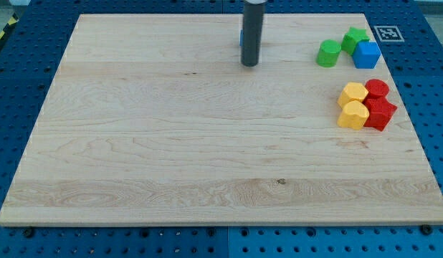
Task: Move blue triangle left a bit
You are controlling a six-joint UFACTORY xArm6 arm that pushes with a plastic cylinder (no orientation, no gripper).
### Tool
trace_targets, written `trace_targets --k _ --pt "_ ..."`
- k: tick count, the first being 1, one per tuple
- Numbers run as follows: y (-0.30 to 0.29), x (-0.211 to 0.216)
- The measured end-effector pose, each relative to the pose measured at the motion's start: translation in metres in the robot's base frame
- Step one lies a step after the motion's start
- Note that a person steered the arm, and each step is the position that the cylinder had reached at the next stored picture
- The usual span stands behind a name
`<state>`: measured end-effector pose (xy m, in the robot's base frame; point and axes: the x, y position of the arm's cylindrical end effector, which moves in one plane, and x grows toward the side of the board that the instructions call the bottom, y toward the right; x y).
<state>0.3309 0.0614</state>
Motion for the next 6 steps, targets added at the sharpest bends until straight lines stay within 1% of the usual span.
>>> trace_targets --k 1,2,3,4,5,6 --pt "0.039 -0.005" --pt "0.056 -0.044" --pt "0.036 -0.064" --pt "-0.026 -0.047" --pt "-0.063 -0.038" --pt "-0.048 -0.061"
